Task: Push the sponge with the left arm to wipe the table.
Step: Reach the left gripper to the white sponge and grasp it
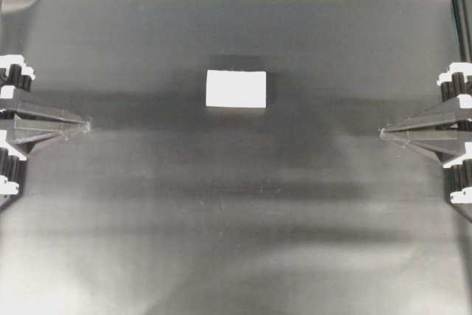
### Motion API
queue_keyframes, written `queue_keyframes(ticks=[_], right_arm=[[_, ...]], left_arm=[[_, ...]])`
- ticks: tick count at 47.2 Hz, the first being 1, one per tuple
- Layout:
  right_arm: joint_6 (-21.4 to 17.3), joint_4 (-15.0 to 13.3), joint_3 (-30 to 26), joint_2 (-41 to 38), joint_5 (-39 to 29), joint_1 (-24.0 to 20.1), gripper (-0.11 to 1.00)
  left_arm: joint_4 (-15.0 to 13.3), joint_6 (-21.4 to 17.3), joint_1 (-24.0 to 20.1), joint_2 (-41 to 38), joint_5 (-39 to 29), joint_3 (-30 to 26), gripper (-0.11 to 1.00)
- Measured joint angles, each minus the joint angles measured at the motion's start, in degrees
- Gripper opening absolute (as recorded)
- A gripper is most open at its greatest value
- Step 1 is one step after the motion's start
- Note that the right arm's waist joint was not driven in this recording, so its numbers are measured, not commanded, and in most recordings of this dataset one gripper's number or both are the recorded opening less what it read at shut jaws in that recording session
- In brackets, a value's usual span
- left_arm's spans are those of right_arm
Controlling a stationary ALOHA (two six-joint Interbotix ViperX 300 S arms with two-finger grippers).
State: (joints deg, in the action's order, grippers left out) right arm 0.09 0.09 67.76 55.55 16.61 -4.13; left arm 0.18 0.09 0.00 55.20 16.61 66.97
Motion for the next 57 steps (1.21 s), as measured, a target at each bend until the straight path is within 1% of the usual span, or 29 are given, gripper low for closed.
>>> queue_keyframes(ticks=[1, 3, 6, 9, 12, 18, 23, 28, 35, 38, 42, 46, 50, 52, 54, 57], right_arm=[[0.09, 0.00, -0.09, 0.00, 0.00, 0.00, 0.04], [0.00, 0.00, 0.09, 0.00, 0.09, 0.00, 0.08], [0.00, 0.00, 0.44, -0.09, -0.09, 0.00, 0.02], [0.00, 0.00, 0.53, -0.18, -0.53, 0.00, 0.00], [0.00, 0.00, 0.62, -0.18, -1.23, 0.00, 0.00], [0.00, 0.00, 0.70, -0.18, -2.29, 0.00, 0.00], [0.00, 0.00, 0.97, -0.18, -3.25, 0.00, 0.00], [0.00, 0.00, 1.49, -0.18, -3.52, 0.00, 0.00], [0.00, 0.00, 1.93, -0.26, -3.52, 0.00, 0.00], [0.00, 0.00, 2.11, -0.18, -3.52, 0.00, 0.00], [0.00, 0.00, 2.37, -0.26, -3.43, 0.00, 0.00], [0.00, 0.00, 2.37, -0.18, -3.43, 0.00, 0.00], [0.00, 0.00, 2.64, -0.26, -3.52, 0.00, 0.00], [0.00, 0.00, 2.72, -0.26, -3.52, 0.00, 0.00], [0.00, 0.00, 2.81, -0.26, -3.52, 0.00, 0.00], [0.00, 0.00, 2.99, -0.26, -3.43, 0.00, 0.00]], left_arm=[[0.00, 0.09, 0.00, 0.00, 0.00, 0.00, 0.05], [0.35, 0.62, 0.18, -0.35, 0.18, 0.00, 0.06], [1.58, 3.87, 0.70, -3.43, 0.62, -0.09, 0.01], [1.93, 5.98, 0.53, -7.12, 1.23, -0.53, 0.01], [2.02, 7.47, -0.62, -10.55, 2.37, -1.32, 0.01], [2.11, 8.53, -3.60, -17.31, 3.78, -3.52, 0.01], [2.11, 10.02, -5.89, -23.64, 3.87, -6.24, 0.01], [2.11, 12.30, -7.91, -29.36, 3.87, -9.49, 0.01], [2.11, 15.91, -10.63, -39.90, 3.69, -16.44, 0.01], [2.11, 16.96, -11.60, -43.15, 3.08, -18.81, 0.02], [2.02, 18.46, -12.83, -47.99, 1.23, -23.38, 0.08], [2.11, 20.13, -13.97, -51.94, -0.53, -26.81, 0.17], [2.11, 22.24, -14.94, -55.20, -1.49, -29.88, 0.34], [2.11, 23.64, -15.56, -57.04, -1.67, -31.73, 0.46], [2.11, 24.43, -16.00, -58.71, -1.85, -33.40, 0.57], [2.11, 25.14, -16.61, -61.35, -2.29, -35.68, 0.71]])
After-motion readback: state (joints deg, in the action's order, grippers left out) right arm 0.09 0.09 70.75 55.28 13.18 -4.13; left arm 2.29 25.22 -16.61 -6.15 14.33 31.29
